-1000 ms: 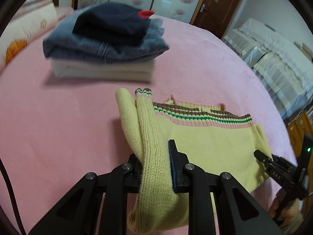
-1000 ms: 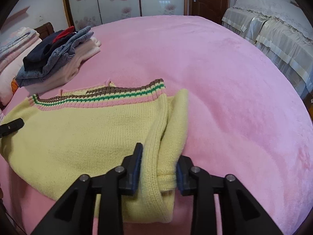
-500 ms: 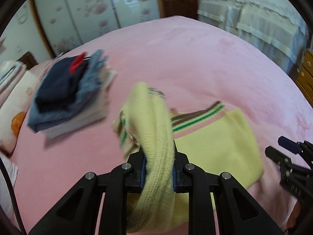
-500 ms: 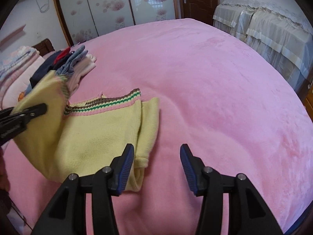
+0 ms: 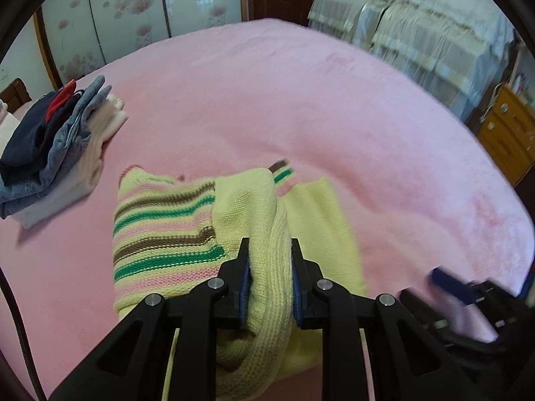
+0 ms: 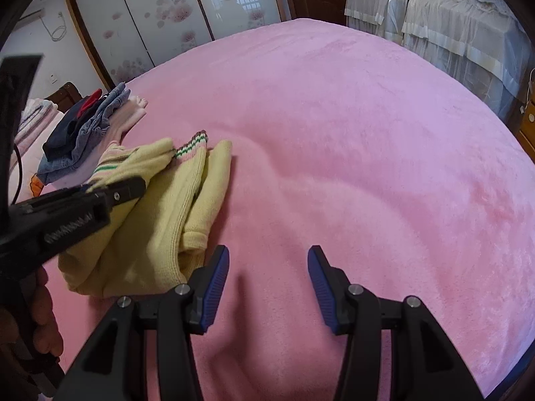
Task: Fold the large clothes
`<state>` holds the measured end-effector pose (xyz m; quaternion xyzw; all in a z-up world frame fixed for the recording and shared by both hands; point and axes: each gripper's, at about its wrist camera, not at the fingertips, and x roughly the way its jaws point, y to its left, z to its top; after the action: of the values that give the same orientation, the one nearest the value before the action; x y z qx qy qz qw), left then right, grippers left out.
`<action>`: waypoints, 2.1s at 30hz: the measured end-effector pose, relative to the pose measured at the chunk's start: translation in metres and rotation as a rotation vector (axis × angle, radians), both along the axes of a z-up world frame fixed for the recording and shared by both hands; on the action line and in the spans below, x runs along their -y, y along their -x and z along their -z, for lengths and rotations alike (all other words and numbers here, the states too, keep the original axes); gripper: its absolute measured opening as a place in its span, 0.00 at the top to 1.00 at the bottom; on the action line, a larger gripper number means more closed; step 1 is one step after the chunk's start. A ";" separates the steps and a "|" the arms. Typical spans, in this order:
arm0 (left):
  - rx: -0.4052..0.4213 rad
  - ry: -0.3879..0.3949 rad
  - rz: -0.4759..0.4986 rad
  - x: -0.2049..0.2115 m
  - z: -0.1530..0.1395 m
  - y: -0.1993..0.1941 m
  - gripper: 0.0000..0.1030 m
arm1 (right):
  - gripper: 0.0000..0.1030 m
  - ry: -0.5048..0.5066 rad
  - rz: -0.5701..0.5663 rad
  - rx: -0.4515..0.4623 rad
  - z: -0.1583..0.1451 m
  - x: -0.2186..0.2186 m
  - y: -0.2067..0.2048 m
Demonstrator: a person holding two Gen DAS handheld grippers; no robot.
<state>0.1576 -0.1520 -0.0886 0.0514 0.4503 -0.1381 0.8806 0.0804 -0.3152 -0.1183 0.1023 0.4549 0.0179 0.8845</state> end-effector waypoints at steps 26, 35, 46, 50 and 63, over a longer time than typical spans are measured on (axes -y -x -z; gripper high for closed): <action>-0.097 0.223 -0.268 -0.161 -0.014 0.022 0.27 | 0.52 -0.195 -0.203 -0.002 -0.040 -0.053 -0.009; -0.129 0.205 -0.250 -0.160 0.027 0.028 0.27 | 0.39 -0.383 -0.170 -0.178 -0.001 -0.065 -0.026; -0.128 0.215 -0.246 -0.162 0.029 0.025 0.27 | 0.39 -0.375 -0.209 -0.167 -0.009 -0.086 -0.046; -0.133 0.205 -0.259 -0.162 0.026 0.026 0.27 | 0.71 -0.173 -0.266 -0.108 -0.020 -0.109 -0.042; -0.208 0.212 -0.196 -0.132 0.045 0.027 0.26 | 0.76 -0.006 -0.200 -0.083 -0.003 -0.061 -0.038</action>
<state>0.1310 -0.0201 -0.1331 -0.1001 0.5246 -0.1030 0.8391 0.1183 -0.2544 -0.1158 0.0597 0.4991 0.1033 0.8583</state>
